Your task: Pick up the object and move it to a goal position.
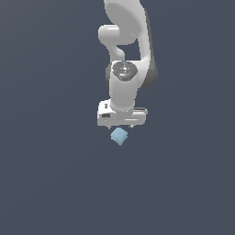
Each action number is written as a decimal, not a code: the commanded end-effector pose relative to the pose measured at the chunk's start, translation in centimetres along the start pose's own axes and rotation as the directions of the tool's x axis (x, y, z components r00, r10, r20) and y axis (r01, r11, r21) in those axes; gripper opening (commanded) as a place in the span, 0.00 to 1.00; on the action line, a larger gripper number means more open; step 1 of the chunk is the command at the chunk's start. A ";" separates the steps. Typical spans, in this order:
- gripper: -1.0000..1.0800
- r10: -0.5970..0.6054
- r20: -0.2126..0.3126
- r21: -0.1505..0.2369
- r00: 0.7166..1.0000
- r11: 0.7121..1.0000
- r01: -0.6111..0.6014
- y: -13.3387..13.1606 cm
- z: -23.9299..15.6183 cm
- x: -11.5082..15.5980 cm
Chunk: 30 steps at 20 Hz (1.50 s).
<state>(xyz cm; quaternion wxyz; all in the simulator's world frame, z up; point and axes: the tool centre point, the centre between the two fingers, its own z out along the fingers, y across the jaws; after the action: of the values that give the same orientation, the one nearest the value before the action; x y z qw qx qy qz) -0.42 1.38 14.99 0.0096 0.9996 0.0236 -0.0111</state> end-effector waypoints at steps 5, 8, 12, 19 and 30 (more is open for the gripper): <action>0.96 0.074 -0.001 0.004 0.997 0.997 -0.074 -0.1 0.7 -0.2; 0.96 0.129 -0.002 0.007 0.992 0.992 -0.129 -0.1 1.2 -0.3; 0.96 0.222 -0.003 0.012 0.975 0.975 -0.222 -0.1 2.0 -0.6; 0.96 0.417 -0.004 0.021 0.909 0.909 -0.417 -0.1 3.8 -1.2; 0.96 0.614 -0.005 0.028 0.789 0.789 -0.614 0.1 5.7 -1.9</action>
<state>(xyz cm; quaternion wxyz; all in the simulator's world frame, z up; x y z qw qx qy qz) -2.38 1.09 9.53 0.0004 0.9569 -0.2906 -0.0016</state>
